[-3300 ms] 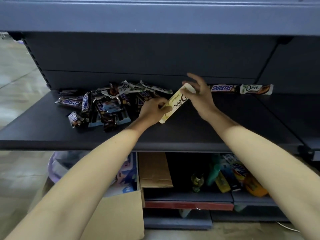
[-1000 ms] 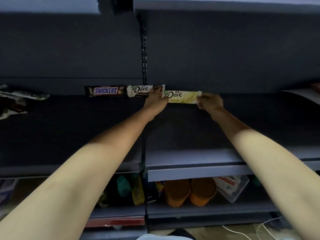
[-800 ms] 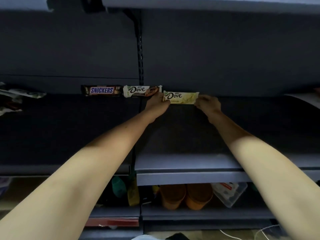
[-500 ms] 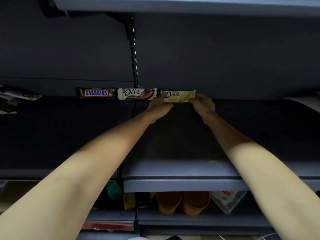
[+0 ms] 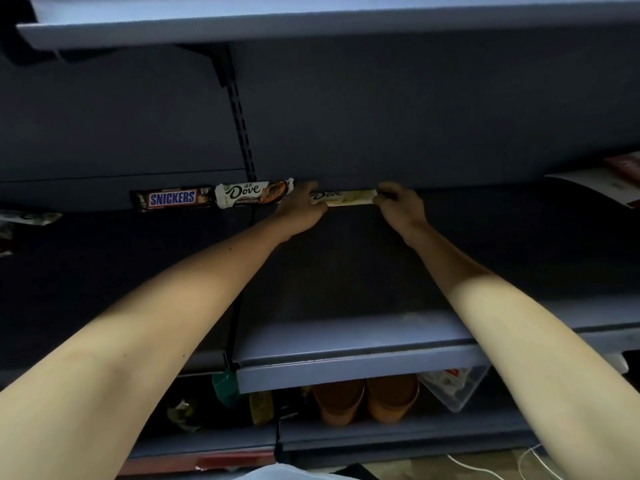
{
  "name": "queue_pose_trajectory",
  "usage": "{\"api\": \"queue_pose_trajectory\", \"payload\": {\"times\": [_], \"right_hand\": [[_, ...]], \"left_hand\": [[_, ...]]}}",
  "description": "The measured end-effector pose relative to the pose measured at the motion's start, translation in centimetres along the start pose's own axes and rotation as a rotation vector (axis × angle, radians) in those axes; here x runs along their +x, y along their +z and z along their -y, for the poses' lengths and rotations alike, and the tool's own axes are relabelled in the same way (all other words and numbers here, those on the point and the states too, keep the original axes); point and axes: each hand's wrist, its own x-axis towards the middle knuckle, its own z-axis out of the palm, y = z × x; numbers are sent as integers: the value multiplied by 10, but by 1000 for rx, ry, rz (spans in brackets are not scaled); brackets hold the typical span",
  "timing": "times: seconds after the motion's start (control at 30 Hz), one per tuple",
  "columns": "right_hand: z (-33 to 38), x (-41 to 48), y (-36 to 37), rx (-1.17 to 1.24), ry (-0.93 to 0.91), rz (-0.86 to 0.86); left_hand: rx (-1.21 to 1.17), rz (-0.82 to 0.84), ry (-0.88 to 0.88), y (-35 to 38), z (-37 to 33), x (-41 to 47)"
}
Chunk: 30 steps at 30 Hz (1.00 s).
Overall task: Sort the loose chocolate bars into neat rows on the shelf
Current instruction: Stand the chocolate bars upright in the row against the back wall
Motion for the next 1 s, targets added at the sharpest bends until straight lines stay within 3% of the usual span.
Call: {"api": "queue_pose_trajectory", "payload": {"times": [0.43, 0.57, 0.7, 0.87, 1.0], "right_hand": [[52, -23, 77, -159, -226, 62], [52, -29, 77, -221, -174, 79], [51, -27, 60, -262, -84, -49], [31, -14, 31, -235, 131, -57], [25, 2, 25, -180, 161, -28]], "left_hand": [[52, -45, 92, -49, 59, -35], [-21, -19, 44, -55, 65, -36], [-53, 17, 3, -53, 47, -25], [-438, 27, -185, -35, 29, -4], [-594, -59, -267, -21, 21, 15]]}}
